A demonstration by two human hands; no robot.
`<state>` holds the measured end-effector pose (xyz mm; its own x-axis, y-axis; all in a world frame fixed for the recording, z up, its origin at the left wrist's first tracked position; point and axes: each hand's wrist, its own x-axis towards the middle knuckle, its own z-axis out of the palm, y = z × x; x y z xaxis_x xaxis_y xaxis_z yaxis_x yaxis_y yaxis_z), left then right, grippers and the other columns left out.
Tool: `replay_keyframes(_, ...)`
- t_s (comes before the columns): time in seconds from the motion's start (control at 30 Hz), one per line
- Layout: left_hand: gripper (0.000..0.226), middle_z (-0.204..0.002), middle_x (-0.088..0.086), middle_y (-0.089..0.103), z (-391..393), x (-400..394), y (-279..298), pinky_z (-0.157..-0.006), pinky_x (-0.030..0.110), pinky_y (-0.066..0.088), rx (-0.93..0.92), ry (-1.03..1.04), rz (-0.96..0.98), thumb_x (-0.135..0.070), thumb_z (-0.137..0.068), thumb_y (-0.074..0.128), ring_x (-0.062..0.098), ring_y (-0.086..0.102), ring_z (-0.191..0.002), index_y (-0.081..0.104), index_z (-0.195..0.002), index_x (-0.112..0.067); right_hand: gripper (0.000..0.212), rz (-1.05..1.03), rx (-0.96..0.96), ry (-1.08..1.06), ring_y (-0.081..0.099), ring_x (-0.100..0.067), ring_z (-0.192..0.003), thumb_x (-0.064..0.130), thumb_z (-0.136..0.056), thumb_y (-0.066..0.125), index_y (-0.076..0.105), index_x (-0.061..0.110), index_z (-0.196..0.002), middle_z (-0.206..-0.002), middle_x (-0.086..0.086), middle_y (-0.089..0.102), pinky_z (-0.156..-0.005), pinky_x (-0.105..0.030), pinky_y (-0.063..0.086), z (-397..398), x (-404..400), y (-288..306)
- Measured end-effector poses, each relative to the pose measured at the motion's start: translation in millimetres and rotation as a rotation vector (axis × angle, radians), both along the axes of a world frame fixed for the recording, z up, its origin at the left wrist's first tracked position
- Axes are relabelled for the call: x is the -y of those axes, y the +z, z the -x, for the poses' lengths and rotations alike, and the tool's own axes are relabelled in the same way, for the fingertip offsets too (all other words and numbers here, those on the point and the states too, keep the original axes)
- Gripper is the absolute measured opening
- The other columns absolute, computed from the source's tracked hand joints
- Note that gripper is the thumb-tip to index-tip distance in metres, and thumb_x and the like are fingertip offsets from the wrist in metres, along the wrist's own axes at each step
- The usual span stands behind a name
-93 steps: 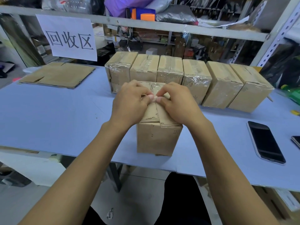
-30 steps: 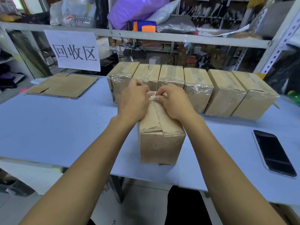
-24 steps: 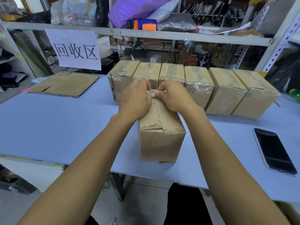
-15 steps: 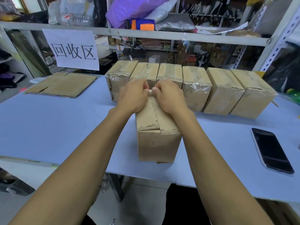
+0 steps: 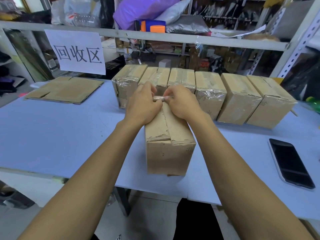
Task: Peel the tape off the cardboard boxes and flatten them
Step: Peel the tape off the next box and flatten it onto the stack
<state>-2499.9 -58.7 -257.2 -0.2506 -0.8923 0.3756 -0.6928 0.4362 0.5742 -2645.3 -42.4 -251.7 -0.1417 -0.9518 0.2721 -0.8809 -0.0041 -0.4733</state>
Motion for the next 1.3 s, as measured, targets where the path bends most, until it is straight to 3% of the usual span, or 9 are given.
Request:
replay_keyframes(0.1, 0.021, -0.114, 0.001, 0.058, -0.9, 0.8, -0.4, -0.087, 0.041, 0.047, 0.054, 0.003, 0.007, -0.033, -0.094, 0.057, 0.025, 0.058, -0.103, 0.061, -0.111, -0.02, 0.016, -0.03, -0.02, -0.003, 0.059, -0.032, -0.112, 0.03, -0.1, 0.052, 0.067, 0.029, -0.107, -0.117, -0.004, 0.066, -0.086, -0.039, 0.044, -0.1, 3.3, 3.4)
replay_keyframes(0.27, 0.026, -0.127, 0.003, 0.054, 0.0, 2.0, -1.0, -0.088, 0.042, 0.045, 0.07, 0.025, 0.014, -0.029, -0.097, 0.053, 0.029, 0.056, -0.108, 0.05, -0.121, -0.019, 0.025, 0.023, -0.056, -0.022, 0.059, -0.035, -0.108, 0.034, -0.106, 0.039, 0.061, 0.023, -0.104, -0.111, -0.007, 0.068, -0.08, -0.039, 0.036, -5.1, 1.3, -0.2)
replay_keyframes(0.43, 0.012, -0.117, 0.002, 0.057, 4.1, 9.0, 3.0, -0.083, 0.04, 0.042, 0.152, 0.047, 0.066, -0.027, -0.101, 0.051, 0.028, 0.056, -0.105, 0.058, -0.109, -0.021, 0.032, 0.037, 0.014, 0.02, 0.06, -0.034, -0.113, 0.033, -0.101, 0.042, 0.05, 0.035, -0.132, -0.121, -0.003, 0.069, -0.092, -0.044, 0.046, -3.5, -5.6, -3.0)
replay_keyframes(0.67, 0.005, -0.108, 0.004, 0.06, 8.8, 20.0, 6.4, -0.074, 0.04, 0.042, 0.128, 0.093, 0.047, -0.027, -0.1, 0.05, 0.034, 0.057, -0.097, 0.054, -0.098, -0.026, 0.008, 0.036, 0.046, 0.016, 0.061, -0.031, -0.102, 0.032, -0.101, 0.047, 0.051, 0.032, -0.108, -0.108, 0.001, 0.071, -0.086, -0.041, 0.047, -1.6, -5.5, -5.7)
replay_keyframes(0.93, 0.029, -0.118, 0.006, 0.06, 2.9, 21.7, -2.7, -0.077, 0.038, 0.039, 0.123, 0.094, 0.037, -0.033, -0.103, 0.043, 0.031, 0.056, -0.11, 0.07, -0.107, -0.021, 0.022, 0.042, 0.037, -0.01, 0.059, -0.024, -0.117, 0.032, -0.103, 0.049, 0.063, 0.033, -0.12, -0.121, 0.004, 0.069, -0.088, -0.034, 0.038, -1.6, -4.9, -4.9)
replay_keyframes(1.07, 0.031, -0.125, 0.005, 0.05, 2.8, 18.5, -1.2, -0.083, 0.043, 0.046, 0.098, 0.109, -0.001, -0.032, -0.1, 0.05, 0.033, 0.056, -0.106, 0.056, -0.131, -0.032, 0.026, 0.033, 0.023, -0.015, 0.057, -0.023, -0.121, 0.032, -0.103, 0.049, 0.064, 0.034, -0.124, -0.126, 0.004, 0.068, -0.089, -0.034, 0.038, -2.1, -5.6, -3.8)
replay_keyframes(1.17, 0.022, -0.109, -0.003, 0.042, 3.0, 16.0, -1.5, -0.074, 0.037, 0.04, 0.067, 0.098, 0.052, -0.027, -0.099, 0.053, 0.029, 0.055, -0.098, 0.057, -0.12, -0.032, 0.029, 0.026, 0.006, -0.007, 0.056, -0.024, -0.123, 0.032, -0.104, 0.047, 0.064, 0.034, -0.128, -0.129, 0.004, 0.067, -0.093, -0.035, 0.04, -2.6, -6.8, -1.9)
replay_keyframes(1.3, 0.024, -0.109, -0.002, 0.046, 2.1, 15.4, -1.4, -0.078, 0.037, 0.041, 0.081, 0.099, 0.055, -0.028, -0.101, 0.05, 0.028, 0.053, -0.11, 0.068, -0.116, -0.03, 0.034, -0.009, -0.053, 0.0, 0.053, -0.025, -0.129, 0.032, -0.106, 0.043, 0.06, 0.033, -0.135, -0.138, 0.003, 0.062, -0.097, -0.036, 0.038, -2.9, -7.4, 0.4)
